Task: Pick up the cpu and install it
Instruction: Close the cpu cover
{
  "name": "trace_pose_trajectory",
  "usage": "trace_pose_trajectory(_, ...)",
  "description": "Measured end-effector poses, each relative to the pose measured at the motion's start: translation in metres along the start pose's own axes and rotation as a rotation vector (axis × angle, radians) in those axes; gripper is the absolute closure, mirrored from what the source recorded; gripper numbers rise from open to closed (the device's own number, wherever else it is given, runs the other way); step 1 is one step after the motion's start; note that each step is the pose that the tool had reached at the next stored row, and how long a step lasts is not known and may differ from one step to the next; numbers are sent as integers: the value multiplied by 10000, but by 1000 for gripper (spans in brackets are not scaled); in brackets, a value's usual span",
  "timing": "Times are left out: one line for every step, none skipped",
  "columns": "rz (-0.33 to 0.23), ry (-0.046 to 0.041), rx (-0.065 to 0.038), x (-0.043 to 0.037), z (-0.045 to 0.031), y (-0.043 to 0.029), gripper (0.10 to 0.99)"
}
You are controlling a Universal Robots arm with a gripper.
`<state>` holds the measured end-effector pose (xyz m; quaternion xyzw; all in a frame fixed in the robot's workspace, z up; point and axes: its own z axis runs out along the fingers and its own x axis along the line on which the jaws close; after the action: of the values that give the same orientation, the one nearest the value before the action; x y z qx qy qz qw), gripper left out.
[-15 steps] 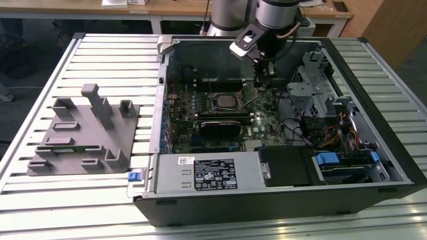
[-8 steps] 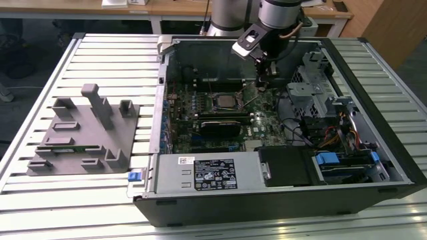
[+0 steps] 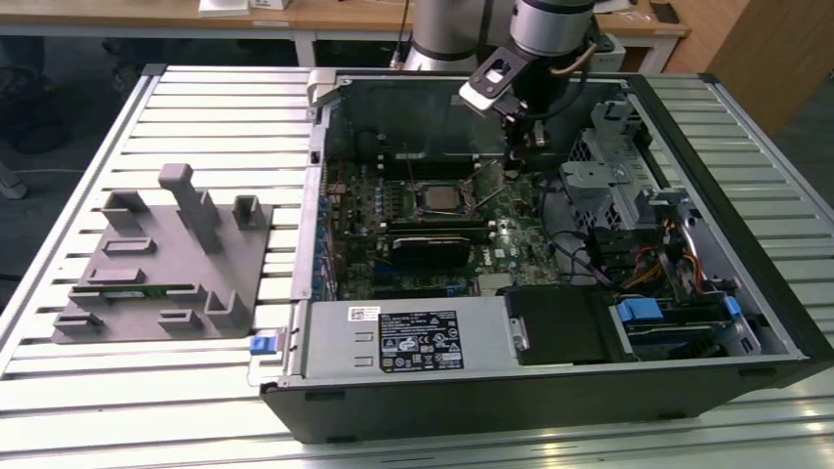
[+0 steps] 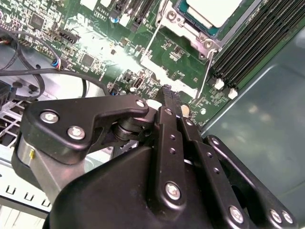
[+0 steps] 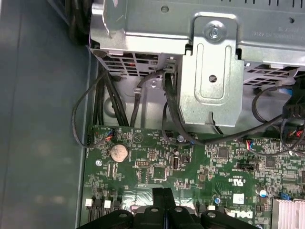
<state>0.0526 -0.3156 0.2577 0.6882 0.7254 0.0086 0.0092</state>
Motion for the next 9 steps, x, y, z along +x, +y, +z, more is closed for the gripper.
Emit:
trace_pose_trajectory(-1, 1, 0, 1, 3, 9, 980)
trace_pose_trajectory(0, 1, 0, 2, 5, 17, 980)
trace_pose_trajectory(0, 0, 0, 3, 7, 25, 980)
trace_pose_trajectory(0, 0, 0, 4, 9, 31, 980)
trace_pose_trajectory(0, 0, 0, 4, 12, 35, 980)
trace_pose_trajectory(0, 0, 0, 5, 13, 39, 980)
trace_pose_trajectory(1, 0, 1, 6, 15, 46, 980)
trace_pose_trajectory(1, 1, 1, 8, 17, 53, 980)
trace_pose_trajectory(0, 1, 2, 9, 19, 59, 980)
